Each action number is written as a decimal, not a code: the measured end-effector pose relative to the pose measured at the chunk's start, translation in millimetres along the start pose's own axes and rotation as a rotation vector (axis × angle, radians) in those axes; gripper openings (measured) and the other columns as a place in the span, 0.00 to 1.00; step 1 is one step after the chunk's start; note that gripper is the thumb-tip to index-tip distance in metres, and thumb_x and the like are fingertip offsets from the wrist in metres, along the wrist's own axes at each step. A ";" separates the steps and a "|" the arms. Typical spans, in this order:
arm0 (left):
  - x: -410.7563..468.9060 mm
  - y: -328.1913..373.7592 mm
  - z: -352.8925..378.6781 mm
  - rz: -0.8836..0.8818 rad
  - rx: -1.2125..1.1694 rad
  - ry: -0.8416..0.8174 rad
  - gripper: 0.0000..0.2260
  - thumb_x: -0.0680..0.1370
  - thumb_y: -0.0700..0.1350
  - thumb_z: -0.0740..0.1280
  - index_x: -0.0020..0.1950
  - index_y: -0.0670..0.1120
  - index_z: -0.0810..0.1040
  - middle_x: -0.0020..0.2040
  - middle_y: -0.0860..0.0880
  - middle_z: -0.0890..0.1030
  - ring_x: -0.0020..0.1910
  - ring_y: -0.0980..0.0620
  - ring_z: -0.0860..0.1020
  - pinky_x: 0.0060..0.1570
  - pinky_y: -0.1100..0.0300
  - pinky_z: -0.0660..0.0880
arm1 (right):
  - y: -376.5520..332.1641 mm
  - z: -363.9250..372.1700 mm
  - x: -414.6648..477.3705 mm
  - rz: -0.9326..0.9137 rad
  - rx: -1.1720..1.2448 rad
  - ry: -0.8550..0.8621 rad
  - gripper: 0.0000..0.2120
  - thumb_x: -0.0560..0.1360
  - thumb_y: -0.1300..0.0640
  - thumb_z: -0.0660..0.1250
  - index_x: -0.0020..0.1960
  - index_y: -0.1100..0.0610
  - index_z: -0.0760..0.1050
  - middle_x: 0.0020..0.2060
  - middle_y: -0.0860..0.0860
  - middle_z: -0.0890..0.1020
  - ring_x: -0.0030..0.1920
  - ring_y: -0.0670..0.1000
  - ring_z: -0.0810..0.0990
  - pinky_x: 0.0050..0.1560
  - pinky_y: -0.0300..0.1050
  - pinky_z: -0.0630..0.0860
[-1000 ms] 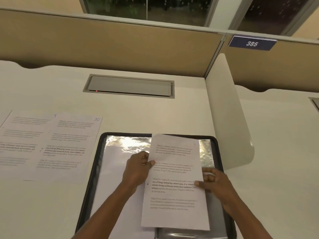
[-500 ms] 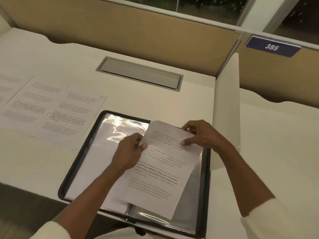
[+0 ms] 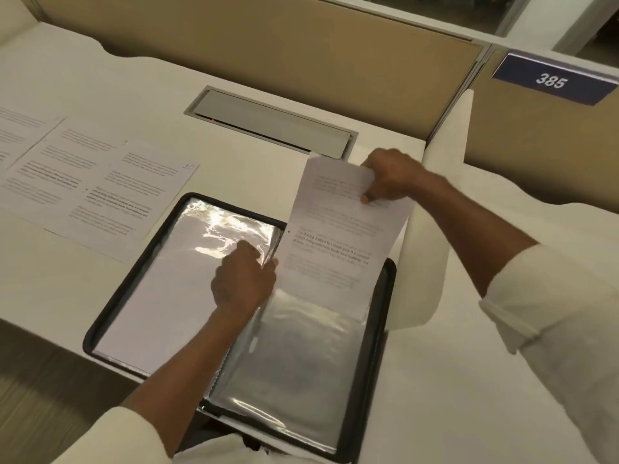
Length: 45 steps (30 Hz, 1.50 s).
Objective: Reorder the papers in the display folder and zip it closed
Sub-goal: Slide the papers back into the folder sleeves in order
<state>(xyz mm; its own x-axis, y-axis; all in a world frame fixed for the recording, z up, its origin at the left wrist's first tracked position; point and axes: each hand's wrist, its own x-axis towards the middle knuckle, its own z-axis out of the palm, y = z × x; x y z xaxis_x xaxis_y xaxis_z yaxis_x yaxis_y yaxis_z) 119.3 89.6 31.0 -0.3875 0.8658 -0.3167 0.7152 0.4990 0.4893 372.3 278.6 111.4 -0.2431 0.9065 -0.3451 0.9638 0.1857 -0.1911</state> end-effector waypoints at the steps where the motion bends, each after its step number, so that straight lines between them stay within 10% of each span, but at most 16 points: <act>1: -4.3 1.1 10.0 0.028 0.114 -0.021 0.19 0.79 0.59 0.72 0.61 0.47 0.77 0.58 0.48 0.82 0.58 0.43 0.81 0.55 0.48 0.78 | 6.8 -6.7 7.7 0.010 -0.015 0.021 0.29 0.68 0.51 0.84 0.66 0.54 0.80 0.60 0.57 0.82 0.60 0.61 0.80 0.53 0.50 0.77; 9: -50.7 42.1 95.5 0.312 0.433 -0.175 0.40 0.81 0.70 0.60 0.81 0.42 0.62 0.84 0.37 0.55 0.83 0.35 0.54 0.80 0.37 0.59 | 44.4 -47.6 56.2 -0.039 -0.009 0.082 0.21 0.70 0.57 0.82 0.59 0.63 0.83 0.50 0.61 0.83 0.47 0.57 0.76 0.46 0.45 0.68; 14: -55.7 75.3 136.3 0.385 0.516 -0.272 0.50 0.79 0.77 0.53 0.85 0.38 0.50 0.86 0.35 0.42 0.84 0.33 0.36 0.77 0.25 0.43 | 62.4 -62.9 74.6 -0.040 0.037 0.058 0.23 0.68 0.54 0.84 0.56 0.66 0.83 0.44 0.60 0.81 0.46 0.59 0.78 0.45 0.46 0.70; 21: -54.9 97.5 142.7 0.330 0.587 -0.286 0.42 0.84 0.65 0.58 0.85 0.37 0.49 0.85 0.34 0.45 0.85 0.32 0.42 0.79 0.28 0.51 | 85.9 -78.5 84.2 -0.050 0.131 -0.055 0.17 0.66 0.56 0.85 0.53 0.56 0.85 0.43 0.50 0.86 0.41 0.53 0.82 0.40 0.42 0.76; 25: -54.6 101.2 125.5 0.315 0.446 -0.290 0.26 0.83 0.53 0.64 0.77 0.42 0.70 0.84 0.41 0.57 0.84 0.39 0.53 0.79 0.39 0.60 | 93.8 -87.2 88.6 0.023 0.145 -0.088 0.23 0.64 0.51 0.86 0.57 0.50 0.85 0.48 0.48 0.87 0.50 0.59 0.85 0.55 0.61 0.84; 29: -50.9 93.8 115.1 0.285 0.245 -0.193 0.06 0.83 0.44 0.67 0.56 0.47 0.82 0.65 0.52 0.78 0.65 0.51 0.72 0.55 0.57 0.75 | 98.7 -95.6 91.4 0.060 0.174 -0.131 0.24 0.64 0.50 0.86 0.58 0.50 0.85 0.50 0.48 0.87 0.53 0.59 0.84 0.60 0.60 0.82; 36: -36.2 84.4 101.3 0.105 0.065 -0.108 0.24 0.83 0.66 0.62 0.36 0.51 0.76 0.34 0.55 0.78 0.37 0.55 0.78 0.41 0.53 0.80 | 101.4 -105.1 91.8 0.092 0.268 -0.205 0.21 0.66 0.57 0.84 0.58 0.50 0.86 0.47 0.49 0.89 0.48 0.56 0.88 0.59 0.54 0.82; 40: -44.2 73.9 95.1 0.094 -0.001 -0.035 0.20 0.87 0.60 0.57 0.41 0.52 0.76 0.35 0.56 0.77 0.35 0.56 0.78 0.40 0.56 0.76 | 100.3 -107.5 95.4 0.093 0.282 -0.248 0.19 0.66 0.59 0.84 0.55 0.51 0.86 0.47 0.51 0.89 0.47 0.57 0.89 0.57 0.56 0.83; 45: -51.2 70.3 88.7 0.090 -0.023 -0.010 0.12 0.83 0.61 0.68 0.47 0.55 0.82 0.41 0.59 0.84 0.38 0.59 0.82 0.43 0.63 0.77 | 88.6 -110.7 92.6 0.079 0.294 -0.268 0.18 0.68 0.64 0.82 0.57 0.57 0.85 0.44 0.52 0.89 0.39 0.51 0.89 0.32 0.40 0.83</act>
<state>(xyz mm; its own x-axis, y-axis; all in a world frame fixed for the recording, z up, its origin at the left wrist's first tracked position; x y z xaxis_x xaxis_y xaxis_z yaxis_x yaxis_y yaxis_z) 241.1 77.1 9.6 -0.3164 0.9069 -0.2785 0.7334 0.4200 0.5346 447.2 420.9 164.3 -0.2266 0.7757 -0.5890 0.9179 -0.0321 -0.3955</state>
